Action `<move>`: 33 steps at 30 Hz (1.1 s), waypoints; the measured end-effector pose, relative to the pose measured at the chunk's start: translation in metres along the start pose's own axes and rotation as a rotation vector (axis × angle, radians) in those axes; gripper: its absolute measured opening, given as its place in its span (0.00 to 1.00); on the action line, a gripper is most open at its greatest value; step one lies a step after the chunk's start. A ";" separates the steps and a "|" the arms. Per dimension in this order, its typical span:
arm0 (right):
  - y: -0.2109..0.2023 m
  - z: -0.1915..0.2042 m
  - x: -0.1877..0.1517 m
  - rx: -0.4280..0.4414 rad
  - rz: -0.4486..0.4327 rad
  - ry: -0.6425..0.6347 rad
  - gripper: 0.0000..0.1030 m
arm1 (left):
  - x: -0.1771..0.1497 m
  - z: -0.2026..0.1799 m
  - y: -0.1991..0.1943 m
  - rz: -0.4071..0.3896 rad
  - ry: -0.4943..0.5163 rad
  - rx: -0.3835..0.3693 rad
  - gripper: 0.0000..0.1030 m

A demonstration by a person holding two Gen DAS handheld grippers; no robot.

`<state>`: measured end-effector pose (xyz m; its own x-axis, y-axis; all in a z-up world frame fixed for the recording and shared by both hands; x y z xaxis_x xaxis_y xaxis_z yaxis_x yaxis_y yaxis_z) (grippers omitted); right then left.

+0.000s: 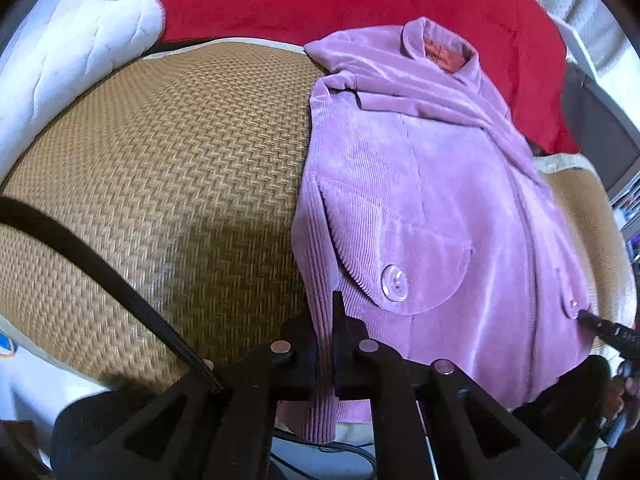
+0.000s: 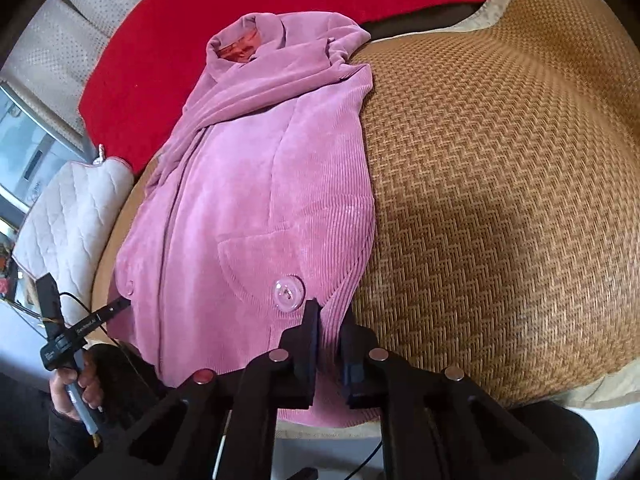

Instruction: Fold large clothes

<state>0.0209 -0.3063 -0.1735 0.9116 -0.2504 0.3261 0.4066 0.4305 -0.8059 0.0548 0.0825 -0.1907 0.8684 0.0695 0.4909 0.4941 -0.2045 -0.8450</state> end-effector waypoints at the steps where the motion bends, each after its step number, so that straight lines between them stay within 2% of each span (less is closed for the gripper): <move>1: -0.003 -0.001 -0.002 0.005 0.005 0.000 0.09 | -0.003 0.001 -0.004 -0.001 -0.008 -0.008 0.05; 7: -0.021 -0.012 -0.026 0.033 0.039 -0.001 0.09 | -0.028 0.006 -0.023 -0.003 -0.030 -0.041 0.05; 14: -0.057 -0.019 -0.056 0.132 0.044 0.025 0.09 | -0.048 0.007 -0.058 -0.039 -0.024 -0.079 0.05; 21: -0.076 -0.031 -0.049 0.243 0.018 0.069 0.09 | -0.043 0.011 -0.069 -0.066 -0.032 -0.104 0.04; 23: -0.078 -0.024 -0.043 0.276 0.006 0.084 0.09 | -0.042 0.010 -0.068 -0.069 -0.022 -0.097 0.05; 27: -0.064 -0.039 -0.049 0.282 0.039 0.133 0.09 | -0.041 0.009 -0.055 -0.028 -0.047 -0.093 0.04; 30: -0.082 -0.033 -0.049 0.342 0.001 0.145 0.09 | -0.030 0.003 -0.079 -0.109 -0.048 -0.147 0.05; 33: -0.095 -0.026 -0.037 0.360 -0.044 0.120 0.09 | -0.021 0.002 -0.085 -0.135 -0.033 -0.132 0.04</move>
<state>-0.0530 -0.3606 -0.1219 0.8880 -0.3654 0.2792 0.4597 0.6890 -0.5603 -0.0058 0.1000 -0.1295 0.7964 0.1363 0.5892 0.5986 -0.3169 -0.7358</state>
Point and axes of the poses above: each gripper's, at about its wrist camera, not at the fingertips, and y roughly the way its jaws point, z to its left, x to its top, the point moved 9 cm from there along y, roughly the way its jaws point, and after that the axes turned 3 degrees about y, right-handed, at the moved point
